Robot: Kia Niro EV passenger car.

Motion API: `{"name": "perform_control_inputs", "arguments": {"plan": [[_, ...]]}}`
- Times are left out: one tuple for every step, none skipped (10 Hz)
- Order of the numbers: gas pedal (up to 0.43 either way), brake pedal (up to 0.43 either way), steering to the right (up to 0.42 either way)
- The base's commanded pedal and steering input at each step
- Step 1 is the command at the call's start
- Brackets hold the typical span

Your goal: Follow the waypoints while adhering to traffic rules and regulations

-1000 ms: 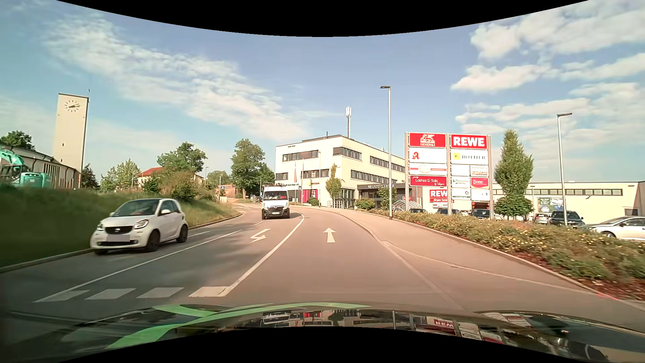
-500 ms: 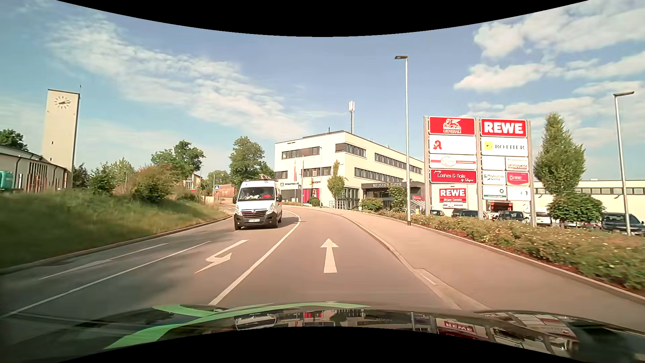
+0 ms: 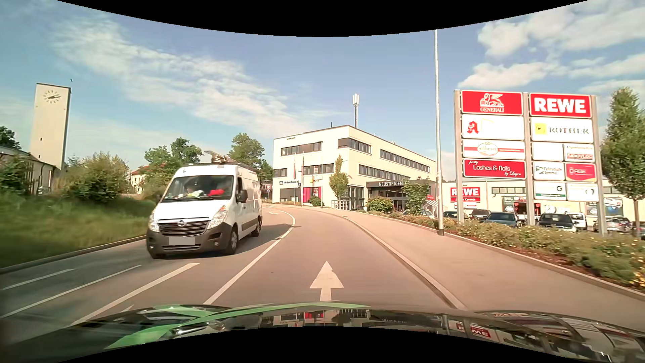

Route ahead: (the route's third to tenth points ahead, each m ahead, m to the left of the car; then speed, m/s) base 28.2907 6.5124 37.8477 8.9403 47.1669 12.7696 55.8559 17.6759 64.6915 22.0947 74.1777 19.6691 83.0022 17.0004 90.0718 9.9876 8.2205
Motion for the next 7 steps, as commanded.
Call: {"name": "perform_control_inputs", "arguments": {"plan": [[0.177,0.000,-0.014],[0.177,0.000,-0.014],[0.177,0.000,-0.015],[0.177,0.000,-0.016],[0.177,0.000,-0.021],[0.177,0.000,-0.028],[0.177,0.000,-0.029]]}}
